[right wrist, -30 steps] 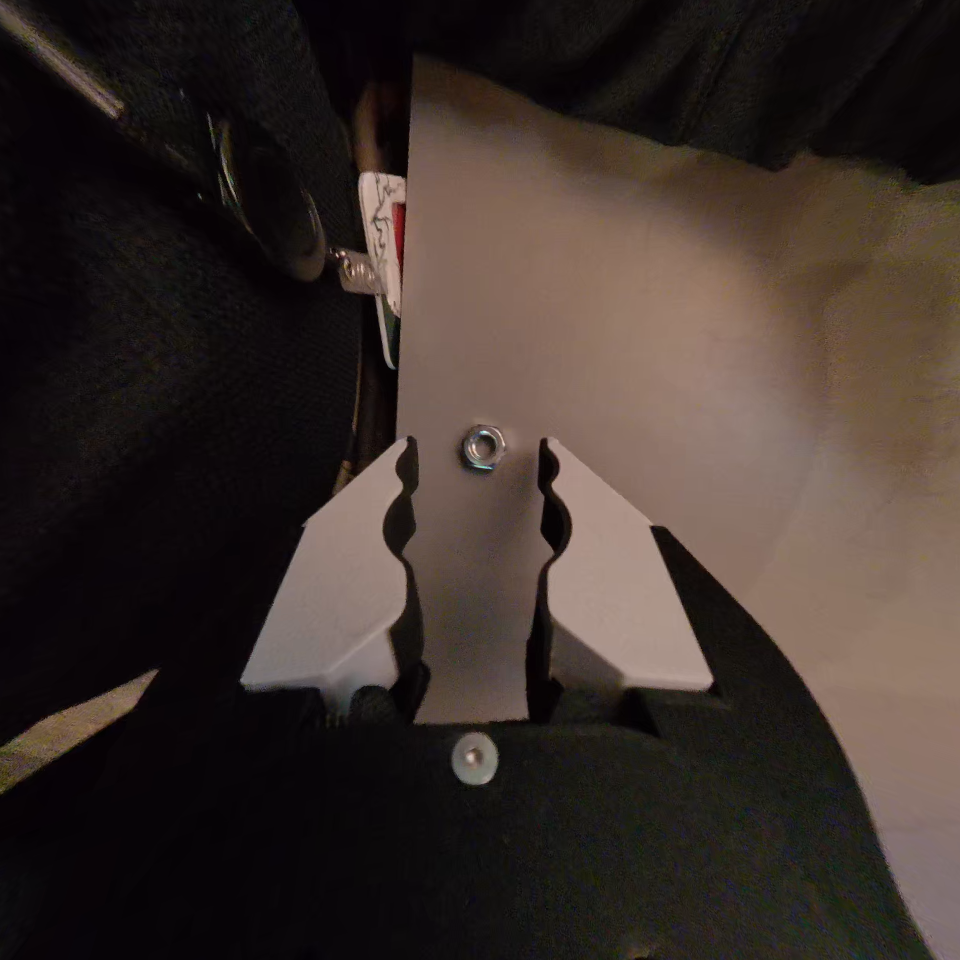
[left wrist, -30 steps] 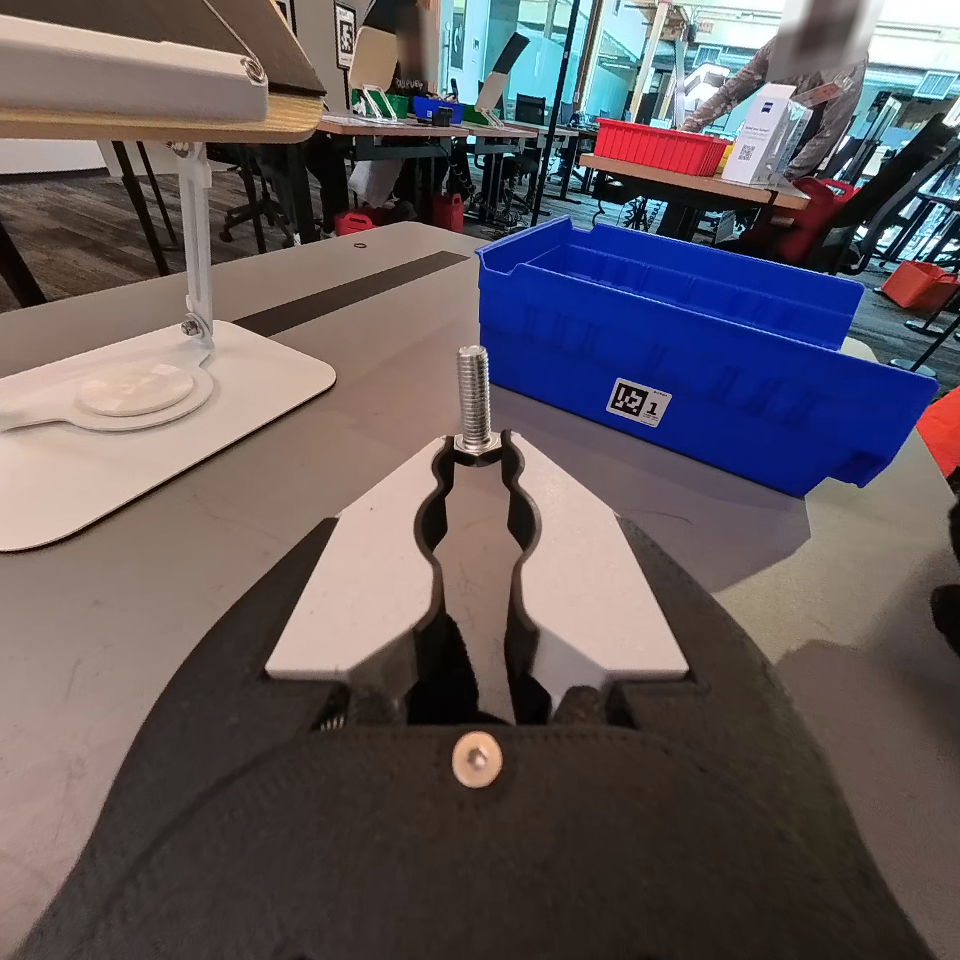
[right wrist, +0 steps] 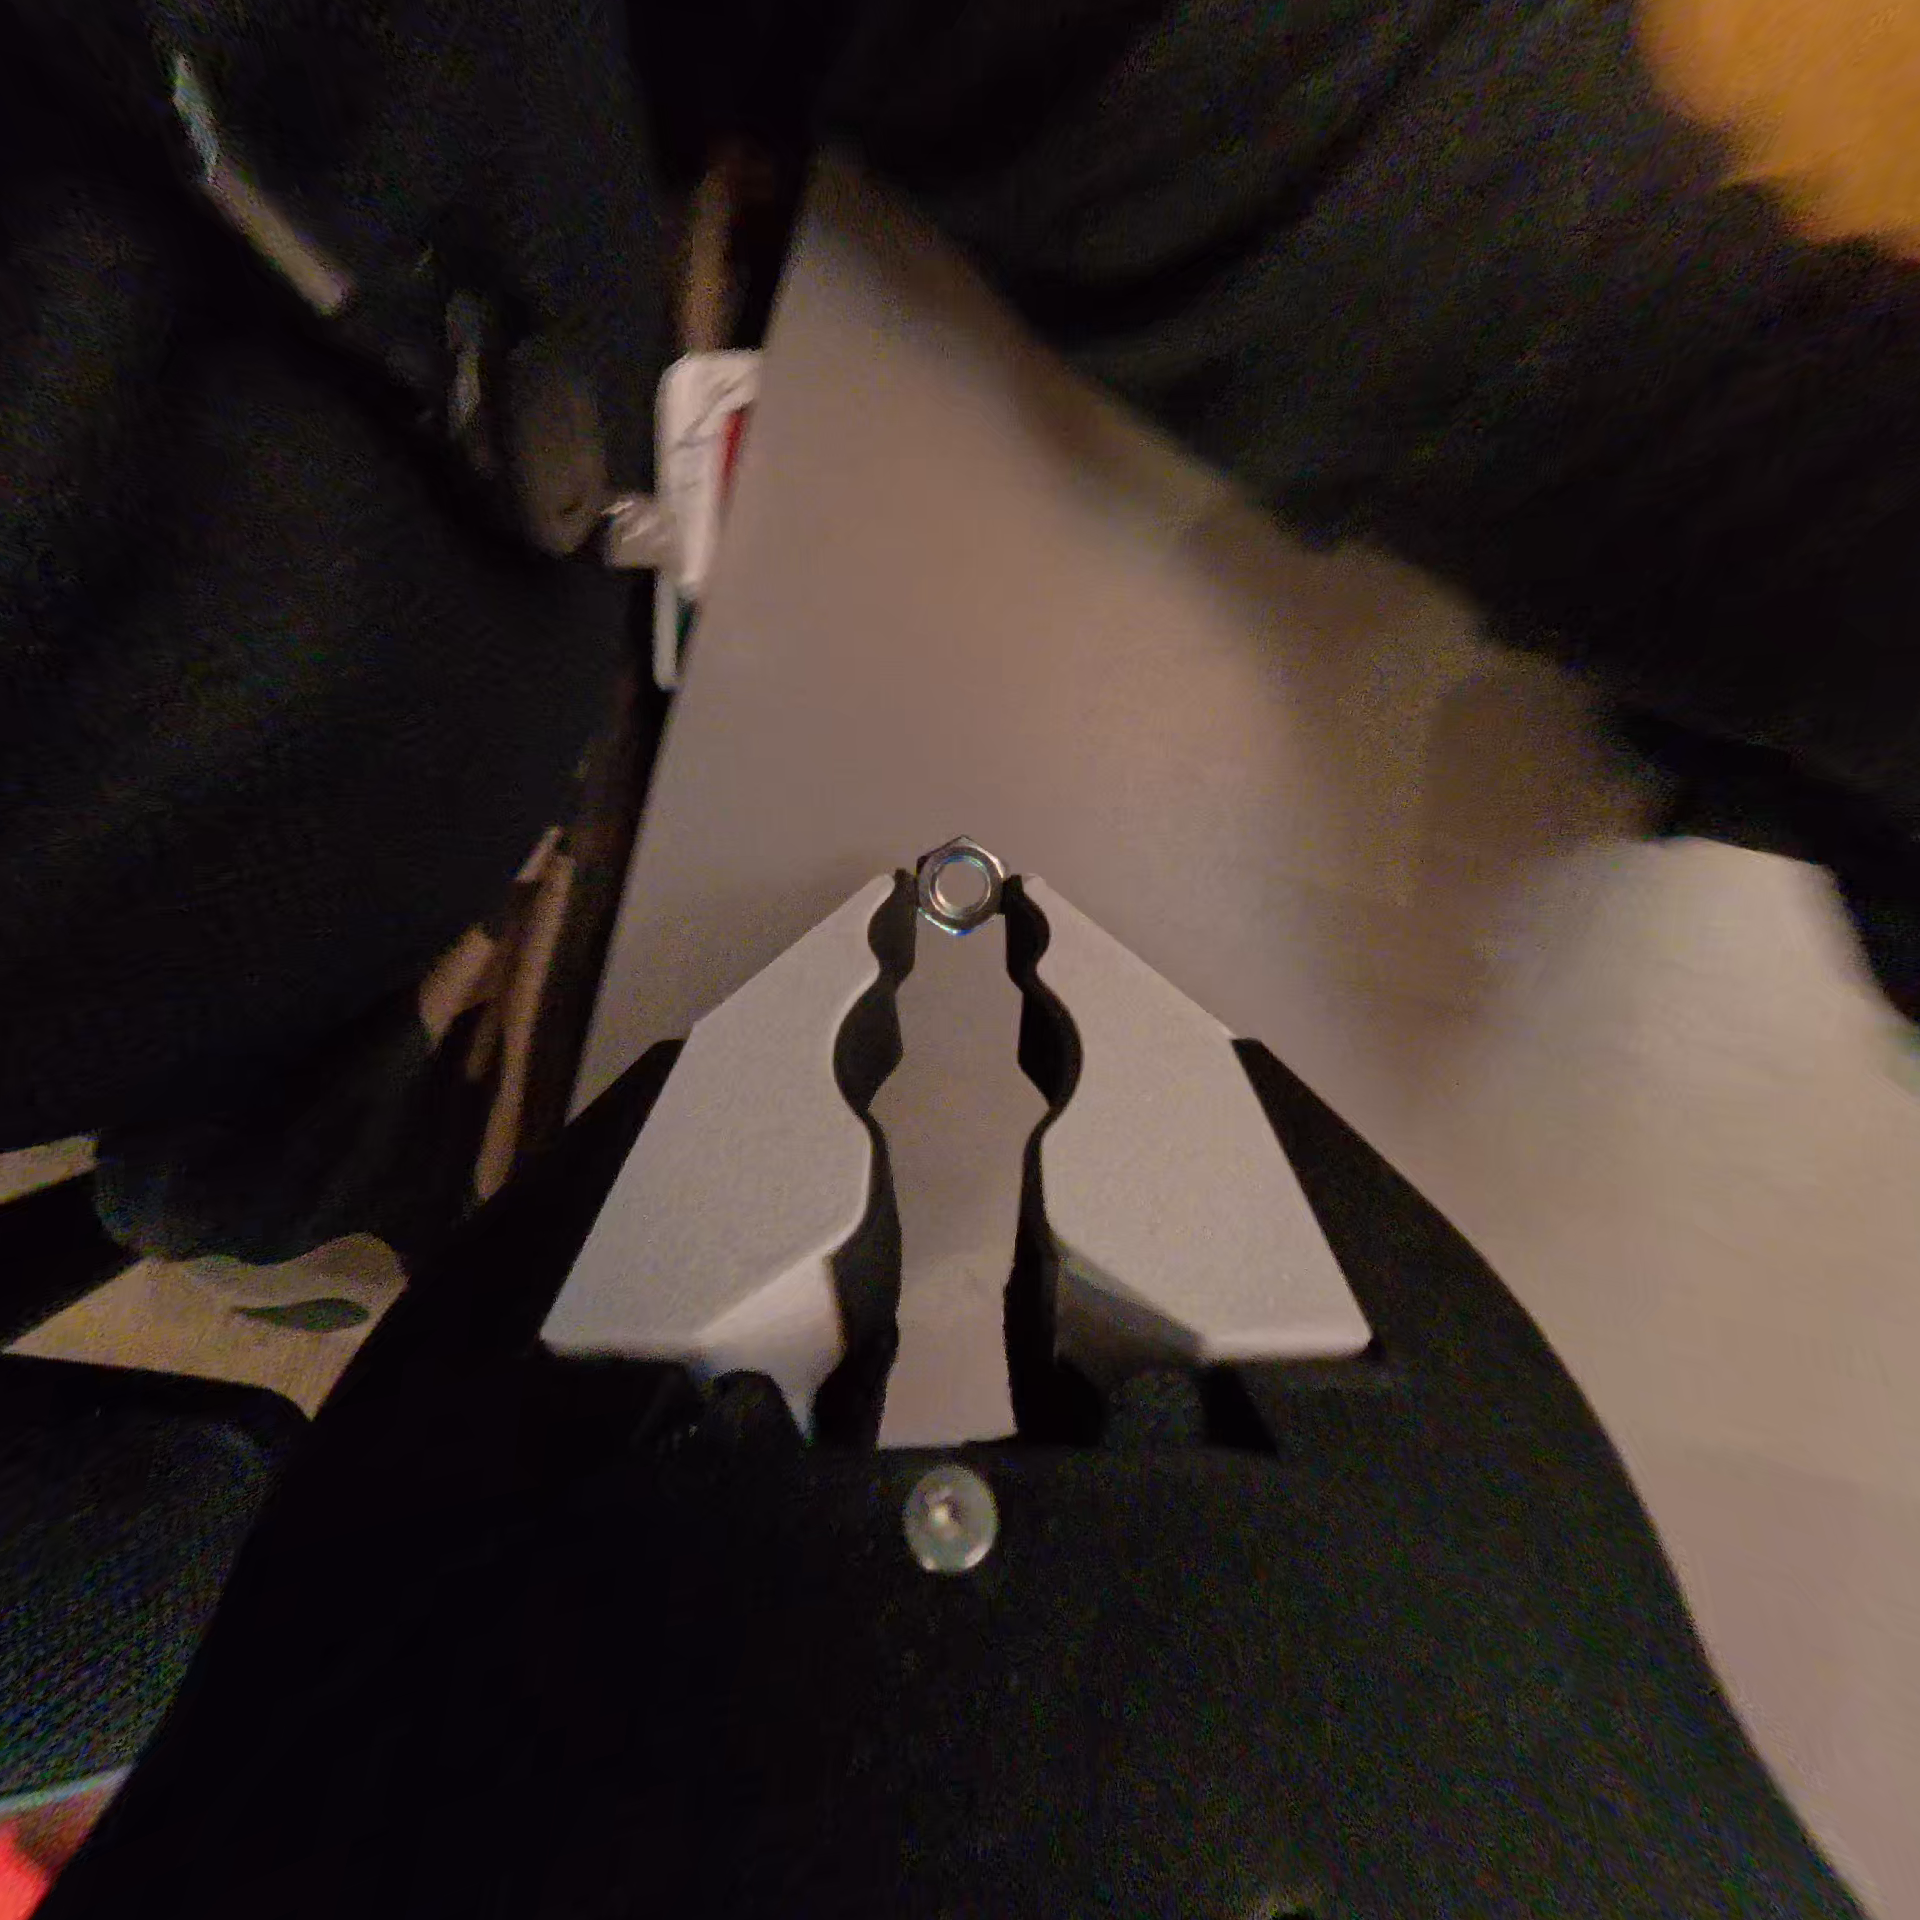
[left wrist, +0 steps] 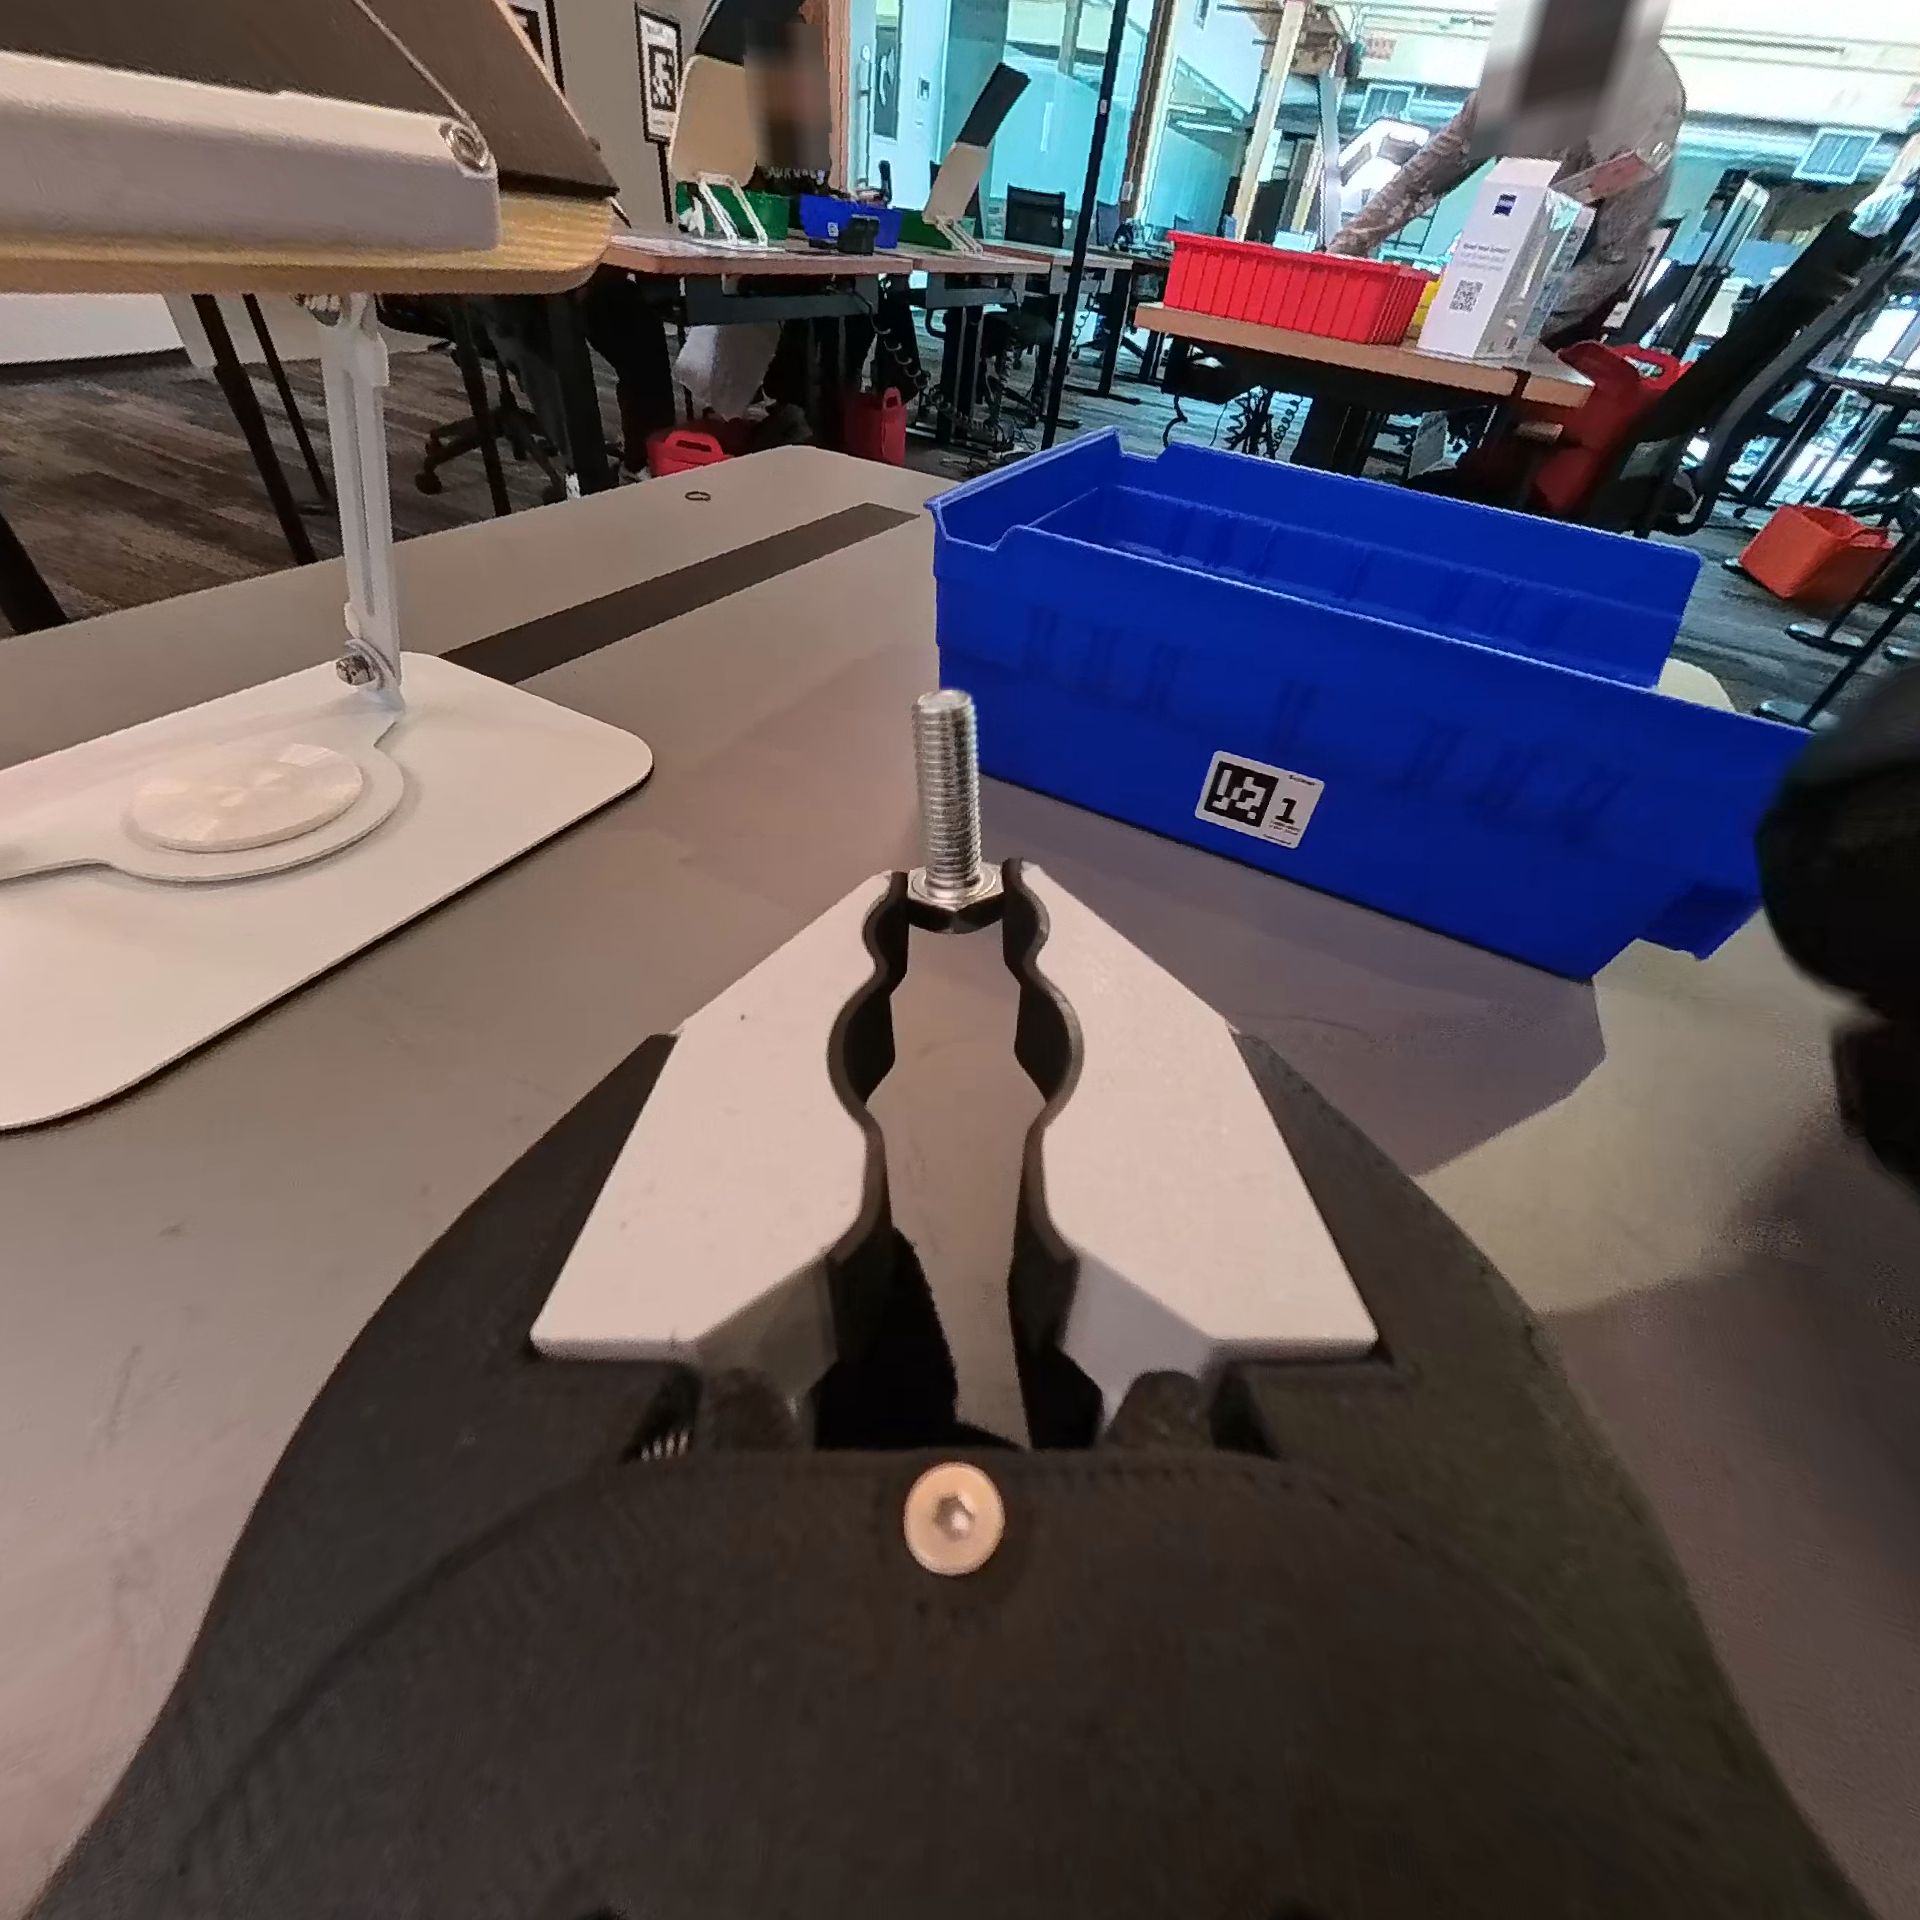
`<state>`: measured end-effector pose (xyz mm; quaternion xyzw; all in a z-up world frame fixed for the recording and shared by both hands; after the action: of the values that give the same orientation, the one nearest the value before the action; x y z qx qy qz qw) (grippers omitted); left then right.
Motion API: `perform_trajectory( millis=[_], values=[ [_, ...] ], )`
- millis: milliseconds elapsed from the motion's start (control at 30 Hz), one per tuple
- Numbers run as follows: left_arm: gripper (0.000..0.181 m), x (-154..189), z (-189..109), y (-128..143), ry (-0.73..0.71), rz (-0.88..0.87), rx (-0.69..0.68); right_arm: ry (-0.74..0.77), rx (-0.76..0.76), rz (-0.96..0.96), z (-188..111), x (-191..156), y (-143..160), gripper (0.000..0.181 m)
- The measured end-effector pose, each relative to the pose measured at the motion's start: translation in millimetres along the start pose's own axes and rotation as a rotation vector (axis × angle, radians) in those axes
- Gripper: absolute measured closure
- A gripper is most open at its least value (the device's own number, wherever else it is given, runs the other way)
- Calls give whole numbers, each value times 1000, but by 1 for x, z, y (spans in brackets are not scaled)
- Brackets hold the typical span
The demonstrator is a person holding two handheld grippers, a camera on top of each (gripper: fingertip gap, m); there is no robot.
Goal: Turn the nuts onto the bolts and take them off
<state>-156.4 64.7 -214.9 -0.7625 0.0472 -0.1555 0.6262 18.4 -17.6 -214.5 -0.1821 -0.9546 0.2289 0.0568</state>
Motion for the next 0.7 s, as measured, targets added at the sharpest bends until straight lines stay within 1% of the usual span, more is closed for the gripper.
perform_trajectory(
  millis=[100, 200, 267, 300, 367, 500, 567, 700],
  values=[
    [166, 4, -2, -2, 23, 16, 25, 145, 74, 85, -59, 41, -1, 166],
    [166, 10, -3, -6, 61, 26, 58, 263, 97, 129, -118, 80, 1, 166],
    [166, 12, -5, -8, 75, 39, 74, 303, 105, 138, -147, 102, 1, 166],
    [166, 13, -5, -8, 81, 41, 79, 307, 101, 144, -156, 112, 3, 166],
    [166, 15, -7, -10, 94, 49, 99, 294, 66, 159, -164, 130, 9, 166],
    [165, 18, -8, -12, 89, 75, 103, 228, 33, 161, -154, 155, 21, 166],
    [165, 21, -8, -13, 85, 95, 101, 191, 32, 151, -147, 160, 23, 166],
    [165, 23, -6, -13, 71, 125, 88, 158, -26, 142, -137, 163, 30, 166]
  ],
)
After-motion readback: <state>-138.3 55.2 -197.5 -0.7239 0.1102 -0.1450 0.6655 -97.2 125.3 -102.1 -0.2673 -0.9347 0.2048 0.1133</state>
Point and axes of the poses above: each gripper's, where its closed fingertips meet, z out along the fingers, y out of its underside, x = y × z across the jaws, the point moved 7 cm from there along -z, back along the fingers, and after that the axes turned 4 degrees about -z, right-handed, at the moved point
